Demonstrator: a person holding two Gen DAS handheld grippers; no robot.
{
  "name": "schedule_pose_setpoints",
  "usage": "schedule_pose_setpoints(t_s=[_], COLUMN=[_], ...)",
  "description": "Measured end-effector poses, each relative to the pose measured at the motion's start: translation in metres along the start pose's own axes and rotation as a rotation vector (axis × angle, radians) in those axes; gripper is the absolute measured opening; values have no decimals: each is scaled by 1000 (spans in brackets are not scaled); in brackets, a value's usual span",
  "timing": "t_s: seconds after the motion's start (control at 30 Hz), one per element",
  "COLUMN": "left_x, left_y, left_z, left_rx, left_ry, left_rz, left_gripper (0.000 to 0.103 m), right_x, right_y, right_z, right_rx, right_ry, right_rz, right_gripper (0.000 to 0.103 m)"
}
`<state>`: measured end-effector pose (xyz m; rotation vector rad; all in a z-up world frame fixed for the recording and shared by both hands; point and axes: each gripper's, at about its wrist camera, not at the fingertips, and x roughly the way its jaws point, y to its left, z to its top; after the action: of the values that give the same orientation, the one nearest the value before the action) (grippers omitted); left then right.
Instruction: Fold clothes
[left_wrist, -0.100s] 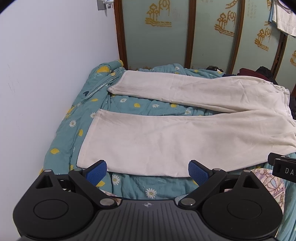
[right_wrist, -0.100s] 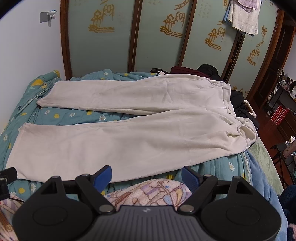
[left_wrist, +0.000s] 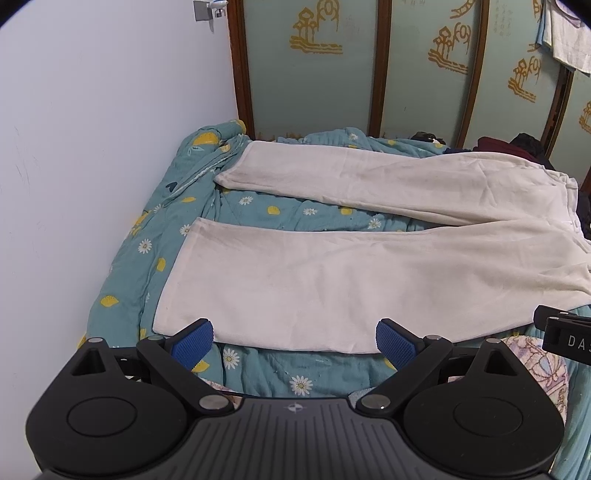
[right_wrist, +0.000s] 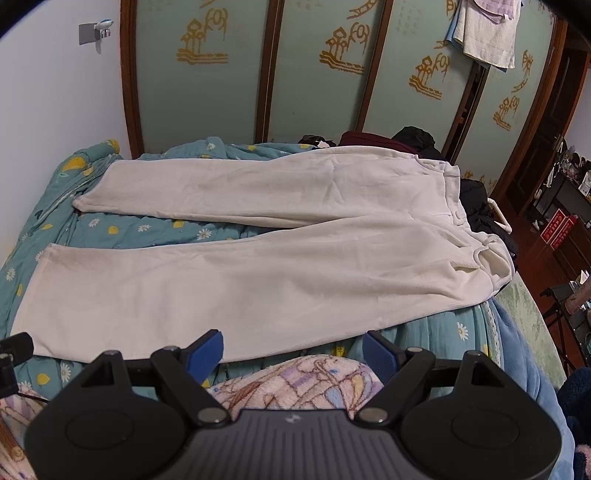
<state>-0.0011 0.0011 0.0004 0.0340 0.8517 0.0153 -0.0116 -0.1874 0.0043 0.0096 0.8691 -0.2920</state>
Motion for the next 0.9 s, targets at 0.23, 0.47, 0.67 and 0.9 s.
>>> schedule_pose_setpoints(t_s=[0.23, 0.47, 0.67, 0.9], left_x=[1, 2, 2, 1], left_y=[4, 5, 6, 8], left_z=[4, 2, 2, 4], left_rx=[4, -7, -8, -10], left_ry=[7, -4, -6, -7], left_rz=[-6, -3, -3, -4], left_gripper=[96, 96, 96, 96], right_x=[0, 0, 0, -1], right_y=[0, 2, -1, 4], right_z=[0, 0, 0, 1], right_rx=[8, 4, 6, 1], right_ry=[4, 2, 3, 3], right_rz=[5, 1, -1, -4], right_gripper=[82, 82, 82, 82])
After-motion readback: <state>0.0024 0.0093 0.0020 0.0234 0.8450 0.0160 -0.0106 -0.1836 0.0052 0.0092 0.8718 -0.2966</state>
